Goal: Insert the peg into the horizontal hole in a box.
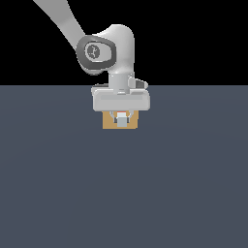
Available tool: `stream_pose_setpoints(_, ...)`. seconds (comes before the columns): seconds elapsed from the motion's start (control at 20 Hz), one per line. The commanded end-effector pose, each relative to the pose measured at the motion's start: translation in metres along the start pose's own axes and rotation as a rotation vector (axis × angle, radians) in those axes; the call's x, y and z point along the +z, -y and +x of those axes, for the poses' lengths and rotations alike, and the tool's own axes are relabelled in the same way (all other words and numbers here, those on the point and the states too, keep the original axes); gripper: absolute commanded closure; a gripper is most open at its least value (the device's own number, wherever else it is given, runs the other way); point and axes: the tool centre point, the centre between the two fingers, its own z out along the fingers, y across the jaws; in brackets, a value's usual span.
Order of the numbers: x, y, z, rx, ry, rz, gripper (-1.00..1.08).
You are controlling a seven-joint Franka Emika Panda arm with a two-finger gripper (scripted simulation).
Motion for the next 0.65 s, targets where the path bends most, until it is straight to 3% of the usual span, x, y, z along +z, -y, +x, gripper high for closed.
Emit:
stream_pose_setpoints(0.0, -0.001, 0.0, 0.019, -0.001, -0.001, -0.003, 1.08)
stream_pose_setpoints(0.3, -0.001, -0.001, 0.041, -0.001, -0.001, -0.003, 1.08)
stream_pose_setpoints(0.6, -0.002, -0.002, 0.038, -0.001, -0.001, -0.003, 1.08)
